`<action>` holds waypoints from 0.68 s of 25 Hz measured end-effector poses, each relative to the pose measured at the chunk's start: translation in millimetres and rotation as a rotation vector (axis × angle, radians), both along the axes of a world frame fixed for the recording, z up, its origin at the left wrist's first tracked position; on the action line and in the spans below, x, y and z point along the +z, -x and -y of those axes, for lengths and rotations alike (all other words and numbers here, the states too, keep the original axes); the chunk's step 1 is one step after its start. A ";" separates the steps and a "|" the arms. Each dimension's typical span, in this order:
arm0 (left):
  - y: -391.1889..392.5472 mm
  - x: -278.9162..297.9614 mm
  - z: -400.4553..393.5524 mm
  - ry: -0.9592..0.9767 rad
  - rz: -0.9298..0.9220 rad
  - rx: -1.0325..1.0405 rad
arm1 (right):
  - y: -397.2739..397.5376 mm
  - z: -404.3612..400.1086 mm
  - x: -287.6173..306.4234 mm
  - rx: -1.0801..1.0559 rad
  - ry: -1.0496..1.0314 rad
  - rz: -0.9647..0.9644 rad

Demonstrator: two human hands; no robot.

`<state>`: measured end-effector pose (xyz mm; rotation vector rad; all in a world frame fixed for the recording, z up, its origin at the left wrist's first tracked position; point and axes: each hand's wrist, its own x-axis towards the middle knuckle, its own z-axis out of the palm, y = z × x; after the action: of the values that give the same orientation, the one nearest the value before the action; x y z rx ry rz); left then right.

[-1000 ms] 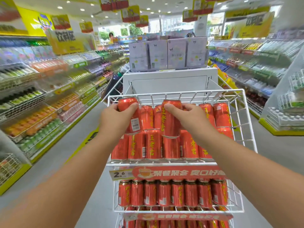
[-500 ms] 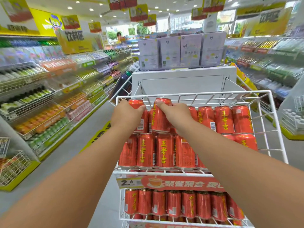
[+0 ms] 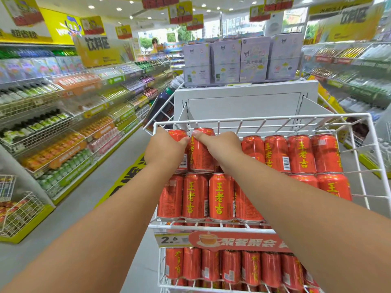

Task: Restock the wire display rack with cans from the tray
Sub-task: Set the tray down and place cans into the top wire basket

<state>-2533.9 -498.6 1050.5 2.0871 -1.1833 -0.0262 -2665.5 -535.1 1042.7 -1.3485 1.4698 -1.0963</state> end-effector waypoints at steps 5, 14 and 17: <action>5.0 1.4 -2.3 -0.052 0.203 0.019 | 1.2 2.2 0.9 -0.040 0.009 -0.071; 7.2 11.1 -16.0 -0.229 0.624 0.094 | 0.2 0.0 8.1 0.065 0.063 -0.294; -1.5 -3.9 -27.5 -0.081 0.518 0.038 | -4.7 -1.9 6.7 0.078 0.084 -0.310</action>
<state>-2532.3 -471.1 1046.5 2.2602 -1.4562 0.5196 -2660.7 -533.1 1049.4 -1.6793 1.5895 -0.9380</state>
